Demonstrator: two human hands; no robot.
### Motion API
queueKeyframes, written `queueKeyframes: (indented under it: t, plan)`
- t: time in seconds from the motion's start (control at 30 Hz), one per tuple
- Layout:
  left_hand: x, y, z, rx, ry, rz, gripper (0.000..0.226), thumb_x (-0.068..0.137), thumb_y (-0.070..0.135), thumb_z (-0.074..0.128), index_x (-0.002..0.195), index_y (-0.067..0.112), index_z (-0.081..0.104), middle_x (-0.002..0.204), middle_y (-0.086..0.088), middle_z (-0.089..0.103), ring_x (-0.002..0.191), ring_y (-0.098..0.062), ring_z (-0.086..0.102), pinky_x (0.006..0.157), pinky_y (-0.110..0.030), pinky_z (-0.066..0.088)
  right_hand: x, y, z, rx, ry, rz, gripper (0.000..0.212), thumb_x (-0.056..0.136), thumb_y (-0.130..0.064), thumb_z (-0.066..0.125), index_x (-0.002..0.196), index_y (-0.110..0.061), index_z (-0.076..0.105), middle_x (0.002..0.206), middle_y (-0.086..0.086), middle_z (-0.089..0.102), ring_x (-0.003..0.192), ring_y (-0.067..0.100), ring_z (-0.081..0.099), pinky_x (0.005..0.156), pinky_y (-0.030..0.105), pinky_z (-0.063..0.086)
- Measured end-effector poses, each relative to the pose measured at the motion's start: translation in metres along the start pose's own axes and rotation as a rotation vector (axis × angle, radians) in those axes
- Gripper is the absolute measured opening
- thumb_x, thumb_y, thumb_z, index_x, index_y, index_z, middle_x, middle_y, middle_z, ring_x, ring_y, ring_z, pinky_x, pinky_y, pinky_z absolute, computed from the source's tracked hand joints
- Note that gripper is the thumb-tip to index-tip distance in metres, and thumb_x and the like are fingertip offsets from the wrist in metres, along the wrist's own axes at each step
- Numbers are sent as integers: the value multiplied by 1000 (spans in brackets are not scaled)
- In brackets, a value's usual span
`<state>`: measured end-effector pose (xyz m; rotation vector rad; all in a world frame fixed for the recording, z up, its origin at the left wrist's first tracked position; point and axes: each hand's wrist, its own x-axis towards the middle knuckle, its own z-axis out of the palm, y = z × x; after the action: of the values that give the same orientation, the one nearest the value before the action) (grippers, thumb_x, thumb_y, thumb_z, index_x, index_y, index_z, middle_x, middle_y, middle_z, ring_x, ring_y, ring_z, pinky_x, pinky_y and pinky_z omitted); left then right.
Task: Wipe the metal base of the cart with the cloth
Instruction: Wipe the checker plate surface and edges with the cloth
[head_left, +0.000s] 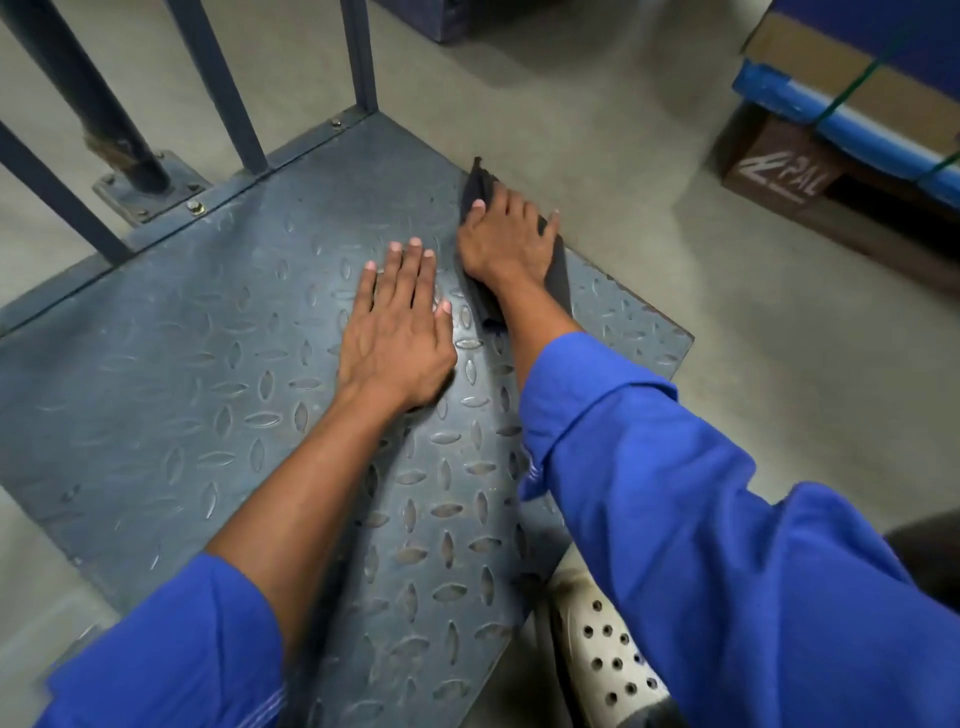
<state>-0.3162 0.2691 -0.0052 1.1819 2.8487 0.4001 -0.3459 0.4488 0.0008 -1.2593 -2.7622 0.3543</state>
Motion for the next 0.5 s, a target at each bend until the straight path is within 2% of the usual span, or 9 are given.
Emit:
queueKeyframes:
  t: [0.3, 0.5]
  plan:
    - [6, 1, -1, 10, 20, 7, 69, 109, 42, 17, 170, 11, 10, 179, -7, 3, 166, -22, -3, 134, -50, -3, 20, -18, 4, 17, -56, -156, 62, 112, -40, 18, 170, -19, 12, 177, 0, 18, 163, 23, 12, 132, 51, 2]
    - [2, 1, -5, 4, -16, 24, 67, 112, 43, 15, 171, 11, 5, 179, -7, 0, 166, -21, -6, 134, -47, -6, 0, 20, -17, -47, -128, -443, 61, 113, -49, 21, 170, -29, 11, 178, -9, 5, 164, 17, 2, 132, 45, 7]
